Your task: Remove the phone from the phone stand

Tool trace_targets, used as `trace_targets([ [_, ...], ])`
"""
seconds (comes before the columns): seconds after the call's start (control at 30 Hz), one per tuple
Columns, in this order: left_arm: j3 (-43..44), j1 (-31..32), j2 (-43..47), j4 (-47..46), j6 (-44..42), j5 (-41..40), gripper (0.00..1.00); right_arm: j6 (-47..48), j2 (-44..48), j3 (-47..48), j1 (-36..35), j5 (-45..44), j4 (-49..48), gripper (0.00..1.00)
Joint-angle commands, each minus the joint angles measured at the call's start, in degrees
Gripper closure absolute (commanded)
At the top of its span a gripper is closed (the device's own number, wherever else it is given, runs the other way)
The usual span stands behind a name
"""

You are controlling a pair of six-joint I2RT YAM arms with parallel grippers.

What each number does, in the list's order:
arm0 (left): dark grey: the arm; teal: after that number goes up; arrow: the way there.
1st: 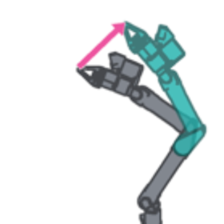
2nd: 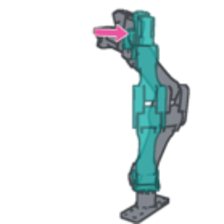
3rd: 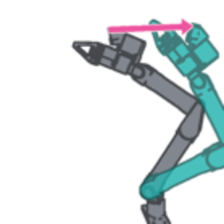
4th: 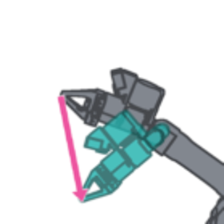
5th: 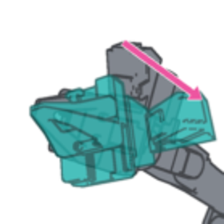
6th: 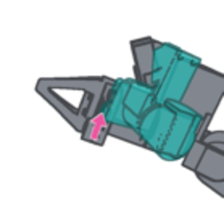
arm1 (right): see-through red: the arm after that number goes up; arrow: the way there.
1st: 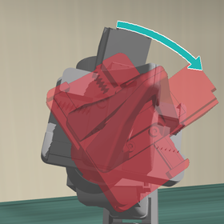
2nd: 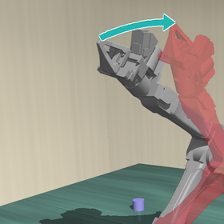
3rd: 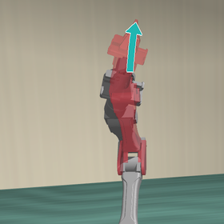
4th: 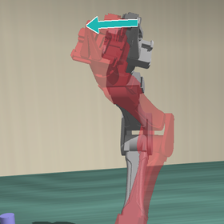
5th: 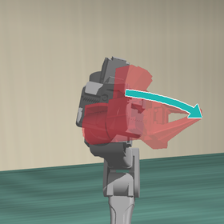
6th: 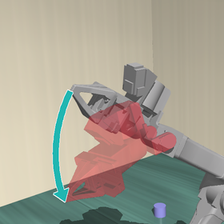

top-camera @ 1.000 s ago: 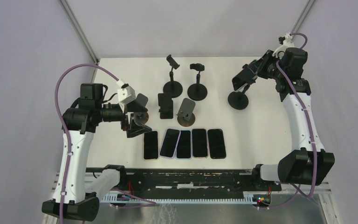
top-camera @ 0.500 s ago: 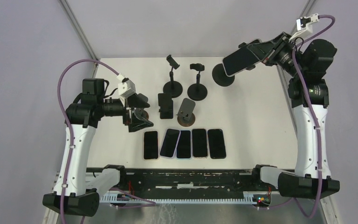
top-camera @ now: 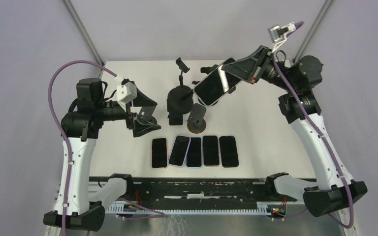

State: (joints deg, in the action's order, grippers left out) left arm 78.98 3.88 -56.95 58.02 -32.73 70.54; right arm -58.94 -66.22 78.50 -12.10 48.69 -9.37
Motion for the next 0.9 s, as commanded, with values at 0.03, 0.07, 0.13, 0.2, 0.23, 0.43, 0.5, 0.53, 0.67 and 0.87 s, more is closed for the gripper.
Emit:
trace_targets([
  [0.03,3.8,-0.1,1.2,-3.5,0.5,-2.7,0.0,-5.2,-3.5,3.4,-10.9,-0.7,-17.9,1.0],
  [0.07,3.8,-0.1,1.4,-3.5,-0.3,-3.6,0.0,-6.8,-4.7,3.2,-13.0,-0.3,-21.4,1.0],
  [0.13,3.6,-0.1,1.3,-3.6,-1.0,-4.4,0.0,-8.3,-6.8,3.6,-16.7,0.2,-25.3,1.0],
  [0.2,3.3,-0.1,1.4,-3.5,-0.4,-4.1,0.0,-8.0,-9.0,4.8,-19.9,0.6,-26.7,1.0],
  [0.23,3.1,-0.1,1.6,-3.5,-0.1,-3.7,0.0,-7.7,-10.2,5.3,-21.4,0.9,-26.9,1.0],
  [0.43,2.4,-0.1,3.1,-3.5,0.5,-2.4,0.0,-7.0,-15.5,7.8,-29.0,1.9,-29.5,1.0],
  [0.5,1.6,-0.1,3.5,-3.5,0.6,-2.0,0.0,-6.7,-16.9,8.9,-30.9,1.7,-29.7,1.0],
  [0.53,0.9,-0.1,3.7,-3.4,0.6,-1.9,0.0,-6.5,-17.6,9.6,-31.8,1.7,-29.8,1.0],
  [0.67,-0.6,-0.1,4.2,-0.7,-2.2,-3.5,0.0,-6.2,-19.6,12.3,-34.5,1.6,-31.0,1.0],
  [0.87,-1.9,0.0,5.0,1.6,-3.9,-2.9,0.04,-4.9,-20.3,14.0,-36.5,2.0,-30.6,1.0],
])
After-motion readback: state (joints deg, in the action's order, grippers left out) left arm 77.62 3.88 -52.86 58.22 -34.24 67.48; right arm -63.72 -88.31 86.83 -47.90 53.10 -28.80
